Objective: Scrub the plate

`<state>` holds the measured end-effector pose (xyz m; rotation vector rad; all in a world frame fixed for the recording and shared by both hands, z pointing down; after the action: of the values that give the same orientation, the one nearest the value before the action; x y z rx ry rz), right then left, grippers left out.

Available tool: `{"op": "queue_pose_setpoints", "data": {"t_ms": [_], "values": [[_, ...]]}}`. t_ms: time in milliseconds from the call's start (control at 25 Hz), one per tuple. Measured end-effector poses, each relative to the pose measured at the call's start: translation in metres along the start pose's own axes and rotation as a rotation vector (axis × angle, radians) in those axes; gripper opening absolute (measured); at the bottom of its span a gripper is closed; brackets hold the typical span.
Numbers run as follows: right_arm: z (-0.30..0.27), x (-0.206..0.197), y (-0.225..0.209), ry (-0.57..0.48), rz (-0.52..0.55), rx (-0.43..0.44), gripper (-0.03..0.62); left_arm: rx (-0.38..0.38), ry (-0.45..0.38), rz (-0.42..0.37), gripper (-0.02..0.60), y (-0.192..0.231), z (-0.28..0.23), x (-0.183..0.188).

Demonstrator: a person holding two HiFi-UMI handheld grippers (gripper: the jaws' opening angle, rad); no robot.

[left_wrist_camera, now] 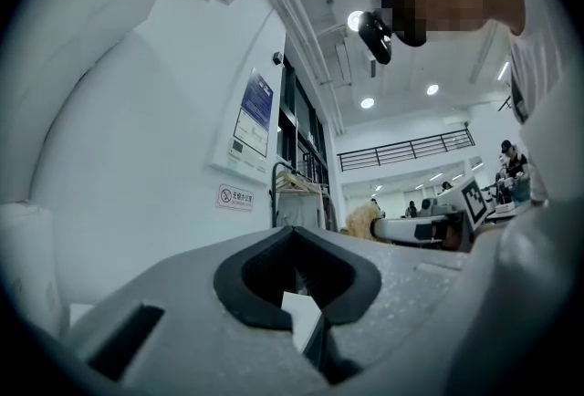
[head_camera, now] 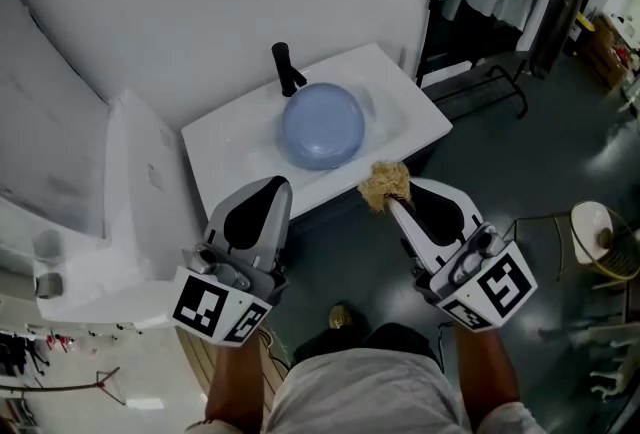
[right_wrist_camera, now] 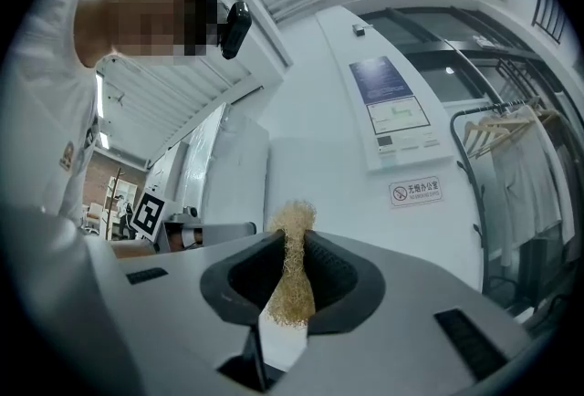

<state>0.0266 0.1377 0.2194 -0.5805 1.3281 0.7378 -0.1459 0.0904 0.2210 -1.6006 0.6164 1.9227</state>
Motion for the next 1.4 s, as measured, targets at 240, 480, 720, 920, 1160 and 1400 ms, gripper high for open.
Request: {"op": "queue_pose_setpoints", "data": {"t_ms": [240, 480, 720, 920, 1160, 1400], "values": [[-0.02, -0.007, -0.007, 0.018, 0.003, -0.008, 0.061, 0.004, 0.0, 0.01, 0.017, 0.023, -0.006, -0.005], [-0.039, -0.013, -0.021, 0.024, 0.002, 0.015, 0.061, 0.031, 0.014, 0.012, 0.015, 0.041, -0.015, -0.012], [-0.059, -0.018, -0.043, 0.017, 0.006, 0.054, 0.061, 0.071, 0.029, -0.001, 0.017, 0.056, -0.031, -0.018], [-0.074, -0.025, -0.073, 0.016, 0.001, 0.083, 0.061, 0.113, 0.044, -0.006, 0.016, 0.071, -0.054, -0.027], [-0.095, -0.037, -0.122, 0.022, -0.015, 0.115, 0.061, 0.161, 0.077, -0.023, 0.016, 0.087, -0.09, -0.042], [-0.118, -0.05, -0.164, 0.041, -0.004, 0.166, 0.061, 0.232, 0.117, -0.047, 0.017, 0.106, -0.118, -0.057]]}}
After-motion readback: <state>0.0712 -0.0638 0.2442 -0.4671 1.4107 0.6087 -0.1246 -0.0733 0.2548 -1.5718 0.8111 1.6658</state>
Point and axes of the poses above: the fingertips, and each gripper's own axes: z backward along the fingers, y to its left, x out of its top, the point moved 4 cm from there along z, backward along the fingers, and after that the axes turned 2 degrees about x, right-handed, at the moved point
